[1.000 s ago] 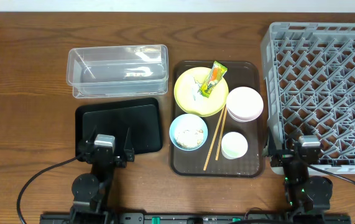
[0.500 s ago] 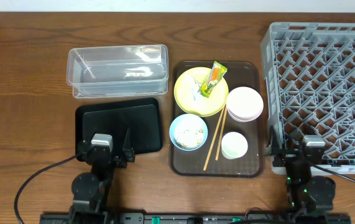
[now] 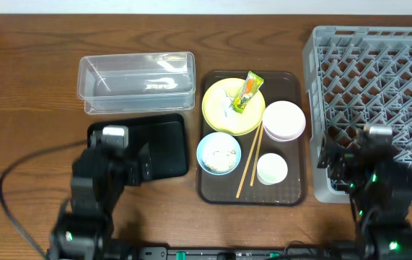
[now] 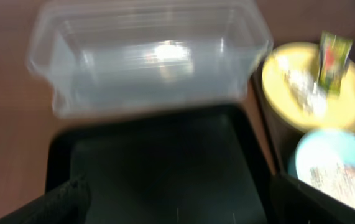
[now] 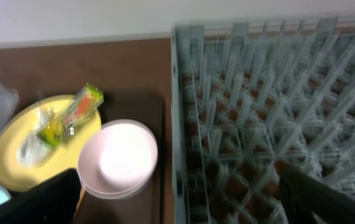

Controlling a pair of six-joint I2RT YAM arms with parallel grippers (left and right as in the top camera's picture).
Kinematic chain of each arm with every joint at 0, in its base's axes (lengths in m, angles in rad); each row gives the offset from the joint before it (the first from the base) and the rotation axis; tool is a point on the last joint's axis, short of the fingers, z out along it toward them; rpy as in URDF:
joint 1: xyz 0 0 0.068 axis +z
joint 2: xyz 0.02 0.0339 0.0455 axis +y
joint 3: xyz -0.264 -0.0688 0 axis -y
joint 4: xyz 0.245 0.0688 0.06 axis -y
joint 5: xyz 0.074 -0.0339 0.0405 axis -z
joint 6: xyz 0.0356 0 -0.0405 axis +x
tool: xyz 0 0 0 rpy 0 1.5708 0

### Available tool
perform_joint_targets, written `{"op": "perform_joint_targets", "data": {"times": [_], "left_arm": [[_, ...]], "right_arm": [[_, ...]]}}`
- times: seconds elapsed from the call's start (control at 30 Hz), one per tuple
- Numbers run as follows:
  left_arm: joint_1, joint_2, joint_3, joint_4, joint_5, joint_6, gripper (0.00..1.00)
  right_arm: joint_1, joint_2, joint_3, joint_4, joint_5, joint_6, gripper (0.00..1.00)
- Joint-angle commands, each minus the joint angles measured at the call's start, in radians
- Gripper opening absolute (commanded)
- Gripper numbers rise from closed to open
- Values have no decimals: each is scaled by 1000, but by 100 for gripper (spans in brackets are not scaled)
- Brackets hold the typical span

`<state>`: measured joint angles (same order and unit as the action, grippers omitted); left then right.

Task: Sort waste into correct bins and load items into the dishwasher rack
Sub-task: 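Reach the left gripper to the yellow plate and grasp the green snack wrapper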

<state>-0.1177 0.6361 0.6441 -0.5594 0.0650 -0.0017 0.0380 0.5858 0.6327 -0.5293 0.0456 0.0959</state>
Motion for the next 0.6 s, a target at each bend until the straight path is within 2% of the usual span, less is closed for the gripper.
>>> {"op": "perform_joint_targets", "data": {"times": [0.0, 0.1, 0.2, 0.37, 0.47, 0.57], "left_arm": [[6, 180, 193, -131, 23, -7, 94], [6, 332, 364, -293, 31, -7, 94], [6, 427, 454, -345, 32, -8, 94], [6, 493, 465, -311, 48, -19, 94], [5, 513, 465, -236, 178, -19, 94], [-11, 537, 465, -146, 216, -19, 93]], "right_arm": [[8, 114, 125, -80, 11, 8, 99], [8, 213, 208, -166, 10, 8, 99], [8, 265, 238, -193, 5, 8, 99], [8, 280, 238, -200, -28, 8, 99], [8, 276, 238, -195, -27, 8, 99], [8, 277, 238, -193, -28, 8, 99]]}}
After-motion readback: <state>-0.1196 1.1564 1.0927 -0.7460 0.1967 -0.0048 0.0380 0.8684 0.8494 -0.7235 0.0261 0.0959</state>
